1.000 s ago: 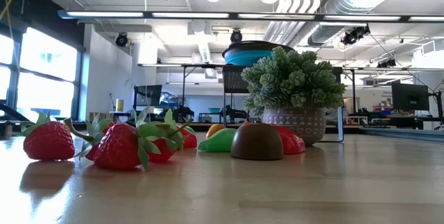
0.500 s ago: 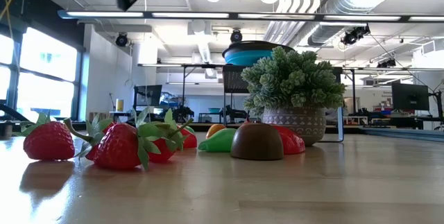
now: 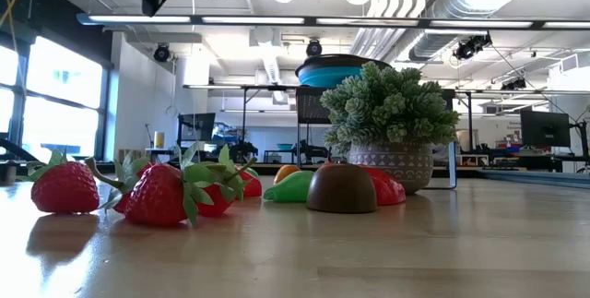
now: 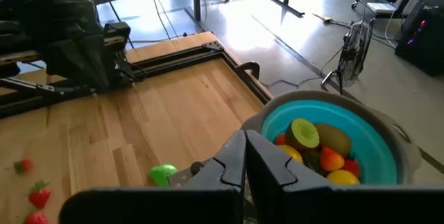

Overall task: Pick & Place Fruit
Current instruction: Put the green pear into the blue strainer bowl

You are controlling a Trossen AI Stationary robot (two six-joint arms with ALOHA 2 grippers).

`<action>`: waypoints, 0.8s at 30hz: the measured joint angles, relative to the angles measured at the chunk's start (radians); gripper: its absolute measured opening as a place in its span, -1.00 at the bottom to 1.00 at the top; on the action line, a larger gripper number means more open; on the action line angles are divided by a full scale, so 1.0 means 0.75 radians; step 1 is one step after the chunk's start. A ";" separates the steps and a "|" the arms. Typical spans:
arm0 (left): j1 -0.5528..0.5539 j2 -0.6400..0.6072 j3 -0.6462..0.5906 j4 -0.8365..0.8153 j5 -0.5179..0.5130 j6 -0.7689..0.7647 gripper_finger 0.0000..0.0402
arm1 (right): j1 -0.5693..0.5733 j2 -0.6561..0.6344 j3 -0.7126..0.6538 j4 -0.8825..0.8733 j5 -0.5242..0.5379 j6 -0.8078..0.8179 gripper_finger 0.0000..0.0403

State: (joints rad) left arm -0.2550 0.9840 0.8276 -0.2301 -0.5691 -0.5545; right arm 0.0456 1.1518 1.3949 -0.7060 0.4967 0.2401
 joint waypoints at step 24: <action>0.001 0.091 0.001 -0.133 -0.017 -0.216 0.25 | 0.001 0.075 0.000 -0.019 -0.084 -0.001 -0.98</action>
State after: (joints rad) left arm -0.2546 1.0523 0.8280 -0.3296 -0.5819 -0.7162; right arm 0.0460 1.2083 1.3949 -0.7201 0.4338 0.2398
